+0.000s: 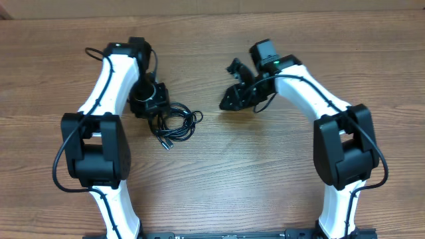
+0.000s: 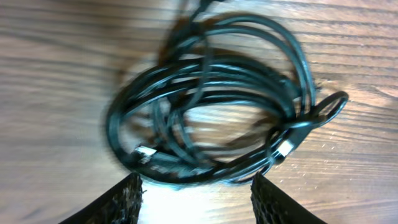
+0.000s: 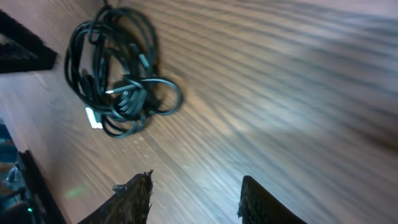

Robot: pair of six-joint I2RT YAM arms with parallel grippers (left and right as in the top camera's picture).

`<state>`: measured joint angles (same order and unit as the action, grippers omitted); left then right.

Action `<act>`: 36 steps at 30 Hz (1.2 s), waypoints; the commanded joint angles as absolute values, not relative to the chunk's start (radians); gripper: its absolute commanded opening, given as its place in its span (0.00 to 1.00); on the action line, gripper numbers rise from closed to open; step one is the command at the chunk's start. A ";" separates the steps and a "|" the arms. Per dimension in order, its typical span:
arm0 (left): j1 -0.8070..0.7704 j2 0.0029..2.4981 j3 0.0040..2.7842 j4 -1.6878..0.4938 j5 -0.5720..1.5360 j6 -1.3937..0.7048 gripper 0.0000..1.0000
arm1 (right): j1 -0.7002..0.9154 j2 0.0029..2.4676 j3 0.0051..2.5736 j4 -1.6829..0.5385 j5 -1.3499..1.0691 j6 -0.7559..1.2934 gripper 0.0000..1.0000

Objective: Untangle cables

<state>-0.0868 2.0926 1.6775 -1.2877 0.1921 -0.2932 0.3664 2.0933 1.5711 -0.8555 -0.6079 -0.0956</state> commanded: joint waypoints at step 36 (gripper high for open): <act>-0.196 2.154 1.505 -0.904 0.147 -1.153 0.54 | 0.433 2.091 1.571 -0.766 -0.562 0.288 0.51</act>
<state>-0.1680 2.1082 1.5230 -0.9051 0.1974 -1.1179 0.4328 2.0937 1.5707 -0.7704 -0.5686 0.2871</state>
